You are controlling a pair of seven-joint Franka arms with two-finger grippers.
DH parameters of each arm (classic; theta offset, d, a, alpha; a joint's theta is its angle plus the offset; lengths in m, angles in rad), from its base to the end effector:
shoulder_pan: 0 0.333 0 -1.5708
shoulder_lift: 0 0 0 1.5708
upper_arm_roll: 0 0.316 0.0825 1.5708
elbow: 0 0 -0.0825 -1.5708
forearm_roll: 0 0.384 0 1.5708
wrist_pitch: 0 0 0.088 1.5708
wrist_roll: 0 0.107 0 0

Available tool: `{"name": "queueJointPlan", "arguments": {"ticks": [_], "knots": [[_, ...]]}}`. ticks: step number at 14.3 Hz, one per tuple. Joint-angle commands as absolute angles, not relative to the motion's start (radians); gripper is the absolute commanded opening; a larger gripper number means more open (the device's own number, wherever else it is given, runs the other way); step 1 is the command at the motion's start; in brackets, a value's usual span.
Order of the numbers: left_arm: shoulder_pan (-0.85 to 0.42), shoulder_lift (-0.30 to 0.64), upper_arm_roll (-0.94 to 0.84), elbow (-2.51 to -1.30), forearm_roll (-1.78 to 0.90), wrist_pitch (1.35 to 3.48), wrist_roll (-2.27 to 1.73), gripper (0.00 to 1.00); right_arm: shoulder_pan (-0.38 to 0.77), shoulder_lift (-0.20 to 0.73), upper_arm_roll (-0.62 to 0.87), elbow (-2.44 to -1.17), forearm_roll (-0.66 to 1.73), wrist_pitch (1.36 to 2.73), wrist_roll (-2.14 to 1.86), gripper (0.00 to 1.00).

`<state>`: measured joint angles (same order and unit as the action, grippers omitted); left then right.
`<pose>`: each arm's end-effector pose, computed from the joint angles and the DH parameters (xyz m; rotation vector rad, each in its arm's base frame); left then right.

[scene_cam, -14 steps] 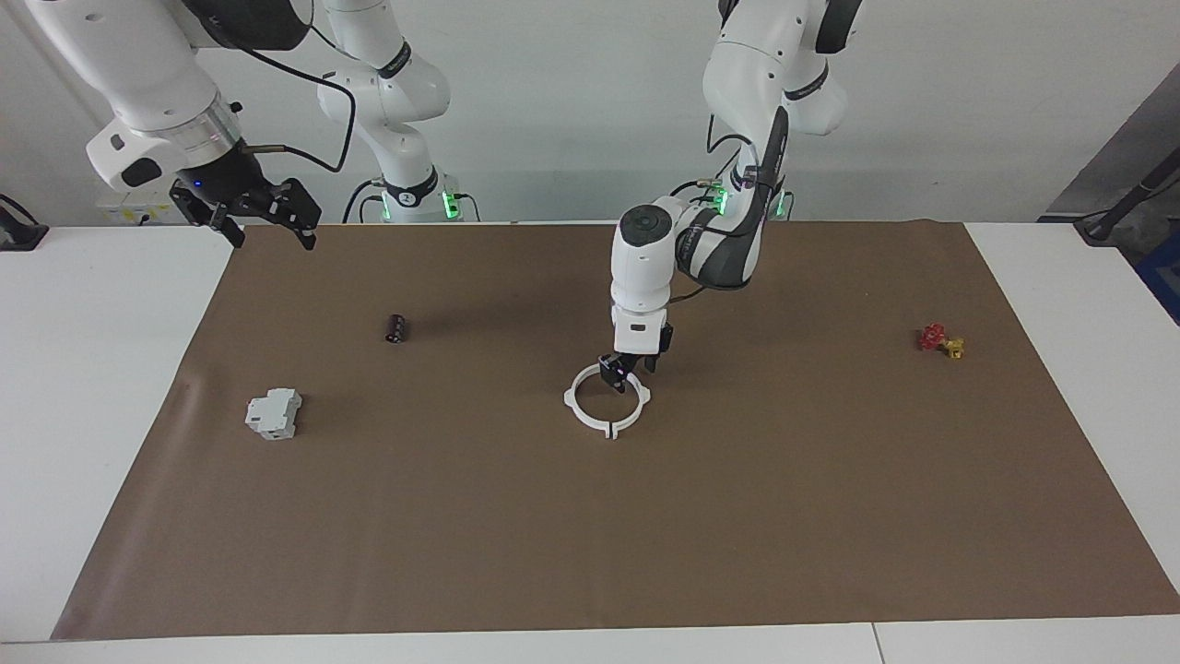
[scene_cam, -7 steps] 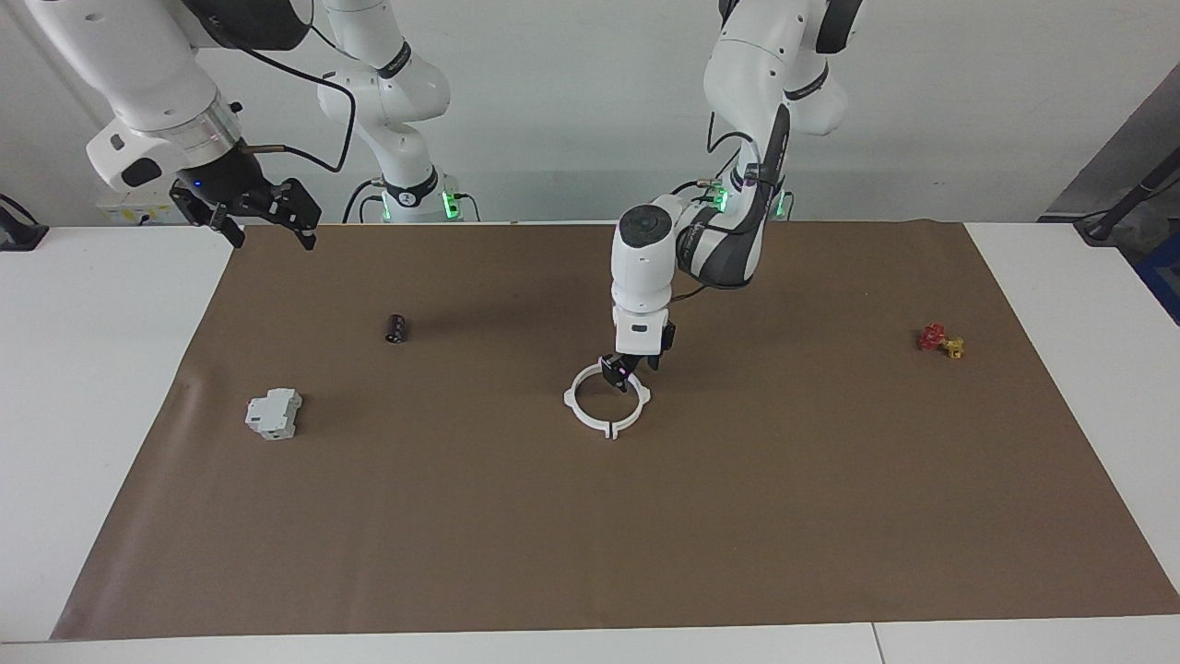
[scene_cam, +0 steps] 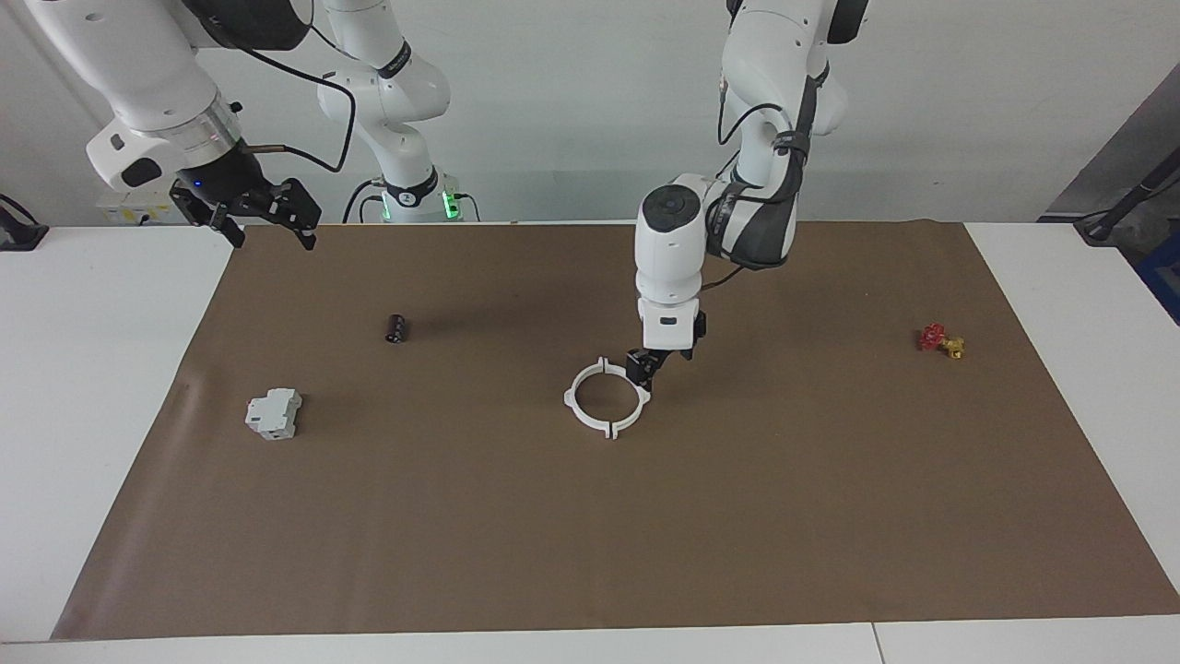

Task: Assemble drain pipe with both arms
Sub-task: 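Release the joined ring and lift the left gripper away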

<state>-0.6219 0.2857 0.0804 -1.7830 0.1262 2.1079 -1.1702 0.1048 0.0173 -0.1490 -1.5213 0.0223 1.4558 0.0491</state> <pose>0.5473 -0.3265 0.3996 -2.9577 -0.8545 -0.1939 0.5475 -0.0208 0.6286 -3.1162 0.1430 0.1290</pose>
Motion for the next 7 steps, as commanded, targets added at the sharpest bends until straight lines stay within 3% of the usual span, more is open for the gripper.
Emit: {"name": "queueJointPlan", "arguments": {"ticks": [1, 7], "knots": [[-0.546, 0.160, 0.087, -1.799, 0.141, 1.990, -0.972, 1.00, 0.106, 0.003, -0.152, -1.539, 0.038, 1.460, 0.052, 1.00], [-0.344, 0.040, 0.087, -1.790, 0.132, 1.856, -0.563, 1.00, 0.106, 0.003, -0.152, -1.539, 0.038, 1.460, 0.052, 1.00]]}}
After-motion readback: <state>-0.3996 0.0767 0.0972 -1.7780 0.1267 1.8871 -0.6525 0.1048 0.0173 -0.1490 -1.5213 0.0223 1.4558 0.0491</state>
